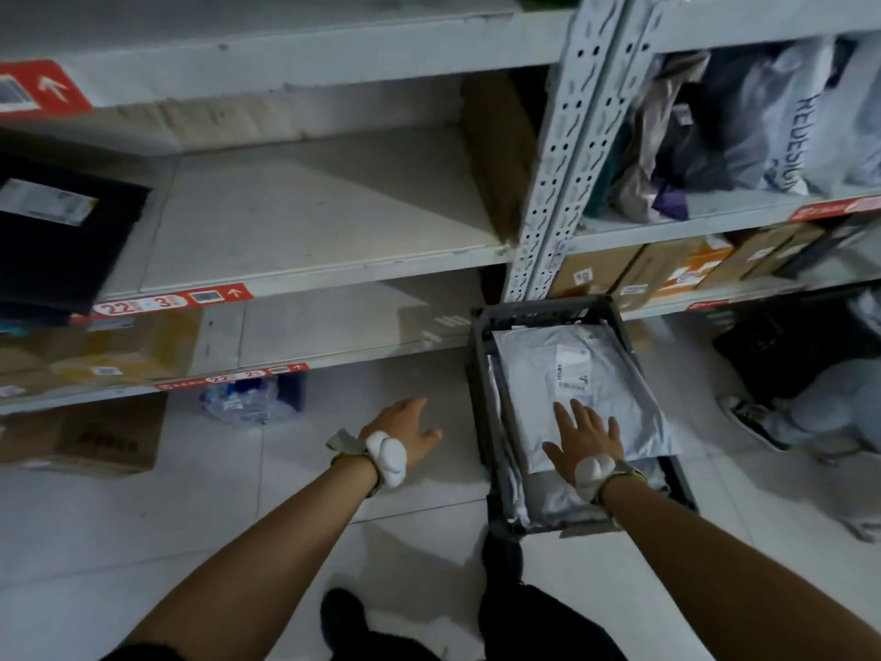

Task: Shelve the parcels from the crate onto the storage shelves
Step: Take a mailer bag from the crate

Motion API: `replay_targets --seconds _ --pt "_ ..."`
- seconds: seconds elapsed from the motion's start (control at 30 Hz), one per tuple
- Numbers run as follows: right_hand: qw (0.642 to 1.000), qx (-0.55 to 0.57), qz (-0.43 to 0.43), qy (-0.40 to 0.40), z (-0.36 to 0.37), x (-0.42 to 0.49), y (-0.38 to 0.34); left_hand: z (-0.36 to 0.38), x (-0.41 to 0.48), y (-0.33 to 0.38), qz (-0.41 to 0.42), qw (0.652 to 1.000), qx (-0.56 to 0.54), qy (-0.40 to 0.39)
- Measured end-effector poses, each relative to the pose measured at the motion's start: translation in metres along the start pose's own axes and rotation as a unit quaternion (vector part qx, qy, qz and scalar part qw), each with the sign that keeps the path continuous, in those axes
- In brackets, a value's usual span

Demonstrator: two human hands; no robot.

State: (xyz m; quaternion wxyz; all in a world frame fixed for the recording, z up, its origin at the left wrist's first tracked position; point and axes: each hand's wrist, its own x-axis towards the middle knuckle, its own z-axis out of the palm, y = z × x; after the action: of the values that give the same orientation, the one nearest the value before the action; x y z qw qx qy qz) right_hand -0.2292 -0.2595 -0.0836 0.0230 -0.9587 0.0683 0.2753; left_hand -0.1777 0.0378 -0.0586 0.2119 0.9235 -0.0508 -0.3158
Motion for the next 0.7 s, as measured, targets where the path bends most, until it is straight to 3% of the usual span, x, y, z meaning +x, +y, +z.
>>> replay_targets --seconds 0.2,0.43,0.7 --pt "0.996 -0.021 0.022 -0.086 0.039 0.032 0.100 0.069 0.059 0.095 -0.038 0.996 0.003 -0.083" --pt "0.984 0.032 0.040 -0.173 0.078 0.049 0.122 0.136 0.091 0.145 -0.118 0.978 -0.043 -0.166" --pt "0.980 0.144 0.023 -0.134 0.114 0.048 0.129 0.181 0.112 0.140 -0.170 0.965 -0.092 -0.176"
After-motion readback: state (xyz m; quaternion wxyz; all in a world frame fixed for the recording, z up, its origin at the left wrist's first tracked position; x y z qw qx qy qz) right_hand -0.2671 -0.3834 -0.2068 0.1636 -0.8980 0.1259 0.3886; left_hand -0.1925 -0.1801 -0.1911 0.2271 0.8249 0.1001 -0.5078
